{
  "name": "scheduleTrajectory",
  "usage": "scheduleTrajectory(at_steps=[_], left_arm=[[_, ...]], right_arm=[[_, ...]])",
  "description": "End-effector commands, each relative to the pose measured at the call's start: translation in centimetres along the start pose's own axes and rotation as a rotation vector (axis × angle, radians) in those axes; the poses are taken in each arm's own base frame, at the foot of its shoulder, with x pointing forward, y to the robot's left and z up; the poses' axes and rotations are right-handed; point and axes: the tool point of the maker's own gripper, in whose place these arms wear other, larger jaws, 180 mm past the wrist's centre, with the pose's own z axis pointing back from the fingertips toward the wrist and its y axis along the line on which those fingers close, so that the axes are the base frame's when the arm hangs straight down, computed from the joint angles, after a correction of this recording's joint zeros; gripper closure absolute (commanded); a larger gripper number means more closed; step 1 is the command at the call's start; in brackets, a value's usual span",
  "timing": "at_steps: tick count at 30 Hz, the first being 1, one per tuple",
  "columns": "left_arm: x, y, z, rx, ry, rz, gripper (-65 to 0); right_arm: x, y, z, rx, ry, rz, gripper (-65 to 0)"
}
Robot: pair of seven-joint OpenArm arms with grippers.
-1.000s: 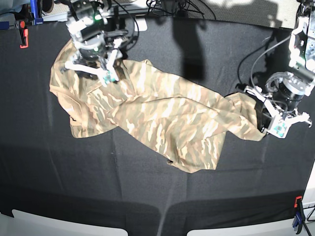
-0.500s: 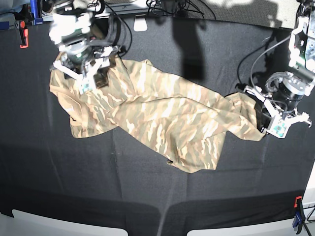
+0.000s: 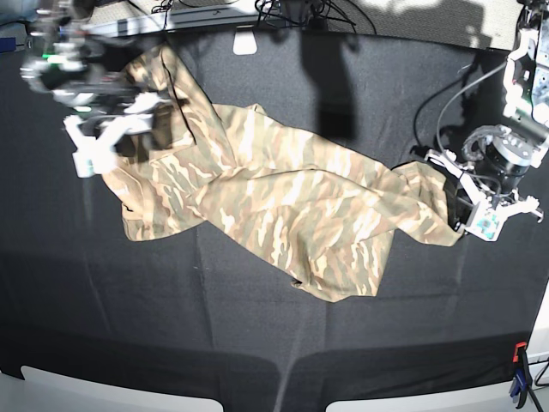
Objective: Layout the t-shirt on the table in an organized manner, then fold the t-shirt properly
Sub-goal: 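Pull the grasped collar edge outward with the right gripper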
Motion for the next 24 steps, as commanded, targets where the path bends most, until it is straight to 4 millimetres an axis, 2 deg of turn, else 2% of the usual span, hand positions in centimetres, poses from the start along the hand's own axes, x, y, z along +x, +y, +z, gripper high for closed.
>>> scheduleTrajectory(at_steps=[1, 7, 12, 16, 24], left_arm=[[1.4, 0.8, 0.2, 0.017, -0.047, -0.019, 0.0], [1.4, 0.7, 0.2, 0.017, -0.047, -0.019, 0.0], [1.4, 0.7, 0.2, 0.017, -0.047, -0.019, 0.0], [1.4, 0.7, 0.2, 0.017, -0.047, -0.019, 0.0], [1.4, 0.7, 0.2, 0.017, -0.047, -0.019, 0.0]], right_arm=[[0.7, -0.2, 0.2, 0.008, -0.031, 0.001, -29.0], [-2.7, -1.0, -1.8, 0.086, 0.031, -0.093, -29.0], [-1.5, -0.3, -3.0, 0.189, -0.006, -0.122, -29.0], [-1.0, -0.5, -3.3, 0.191, -0.004, -0.116, -29.0], [-3.4, -0.8, -3.8, 0.199, 0.059, -0.155, -29.0]])
